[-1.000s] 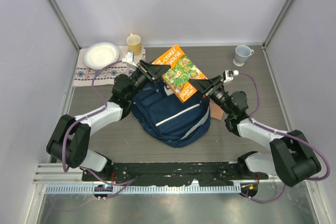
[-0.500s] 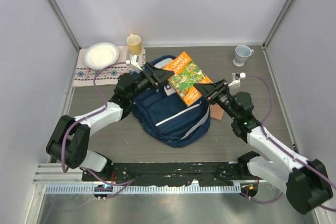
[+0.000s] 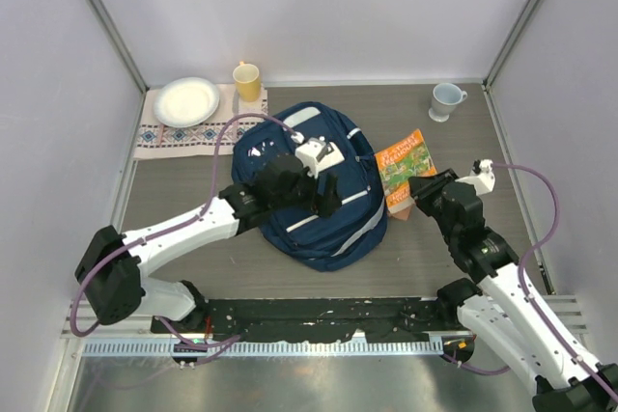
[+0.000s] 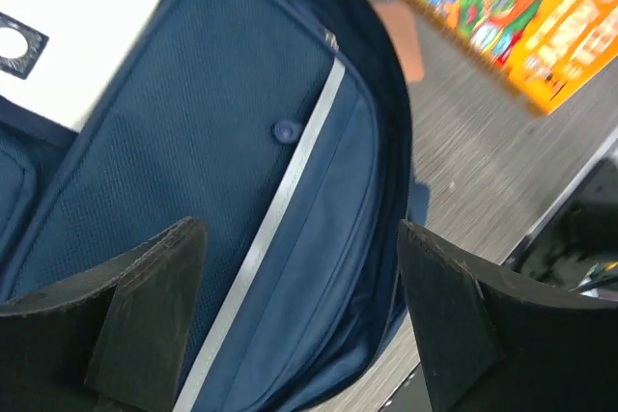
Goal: Pack the student bag
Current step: Place the book in the student bag.
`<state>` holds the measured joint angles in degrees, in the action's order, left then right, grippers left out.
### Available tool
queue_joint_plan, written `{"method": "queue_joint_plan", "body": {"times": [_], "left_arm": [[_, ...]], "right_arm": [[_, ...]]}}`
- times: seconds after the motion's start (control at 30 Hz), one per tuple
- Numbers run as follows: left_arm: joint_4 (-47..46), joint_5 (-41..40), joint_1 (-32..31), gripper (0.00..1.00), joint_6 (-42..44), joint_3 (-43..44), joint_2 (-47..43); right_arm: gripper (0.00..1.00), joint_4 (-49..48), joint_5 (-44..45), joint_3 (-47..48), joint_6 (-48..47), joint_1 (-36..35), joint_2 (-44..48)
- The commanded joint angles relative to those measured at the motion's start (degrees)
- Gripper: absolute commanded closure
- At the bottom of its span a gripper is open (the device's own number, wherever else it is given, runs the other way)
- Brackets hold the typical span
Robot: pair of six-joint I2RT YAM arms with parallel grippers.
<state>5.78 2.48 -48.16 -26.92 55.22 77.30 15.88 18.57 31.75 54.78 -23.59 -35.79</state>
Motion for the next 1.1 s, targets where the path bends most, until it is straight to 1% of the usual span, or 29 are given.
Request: {"method": "queue_joint_plan", "body": {"times": [0.0, 0.07, 0.13, 0.27, 0.37, 0.53, 0.63, 0.83, 0.93, 0.97, 1.0, 1.03, 1.07], "left_arm": [[5.64, -6.17, -4.55, 0.16, 11.17, -0.03, -0.22], [7.04, -5.73, -6.06, 0.16, 14.42, 0.76, 1.18], [8.89, -6.96, -7.99, 0.16, 15.75, 2.17, 3.99], [9.51, -9.25, -11.86, 0.17, 18.74, 3.49, 6.9], [9.6, -9.25, -13.27, 0.16, 20.32, 4.54, 8.83], [9.86, -11.0, -13.63, 0.17, 21.81, 6.3, 12.69], [10.04, -13.29, -13.71, 0.2, 21.73, 7.53, 14.72], [8.11, -17.24, -14.41, 0.3, 21.12, 7.88, 16.3], [8.1, -21.45, -15.03, 0.37, 20.76, 7.97, 17.18], [8.89, -22.42, -15.73, 0.44, 20.76, 8.41, 17.45], [9.85, -24.96, -16.0, 0.49, 20.76, 8.85, 17.8], [9.95, -25.59, -16.26, 0.53, 20.68, 9.02, 17.8], [9.95, -25.77, -16.52, 0.6, 20.68, 9.03, 17.8]], "right_arm": [[0.99, 3.19, 8.41, 4.9, -0.73, -0.05, 5.37], [0.99, 4.76, 8.5, 5.51, -0.56, -0.05, 6.17], [0.99, 5.91, 8.94, 5.87, -0.12, -0.05, 7.22], [0.99, 4.78, 10.96, 4.2, 0.24, -0.05, 11.96], [0.99, 6.09, 12.63, 4.37, 0.06, 0.04, 13.55], [0.99, 6.97, 11.49, 5.34, 0.23, -0.05, 12.15], [0.99, 6.89, 11.14, 5.26, 0.32, -0.05, 11.71], [0.99, 6.8, 10.79, 5.25, -0.03, 0.04, 10.74], [0.99, 6.71, 10.7, 5.25, -0.2, -0.05, 10.39], [0.99, 6.71, 10.7, 5.34, -0.29, -0.05, 10.39], [0.99, 6.71, 10.7, 5.26, -0.38, -0.05, 10.22], [0.99, 6.71, 10.61, 5.34, -0.38, -0.05, 10.21], [0.99, 6.71, 10.61, 5.34, -0.38, -0.05, 10.13]]}}
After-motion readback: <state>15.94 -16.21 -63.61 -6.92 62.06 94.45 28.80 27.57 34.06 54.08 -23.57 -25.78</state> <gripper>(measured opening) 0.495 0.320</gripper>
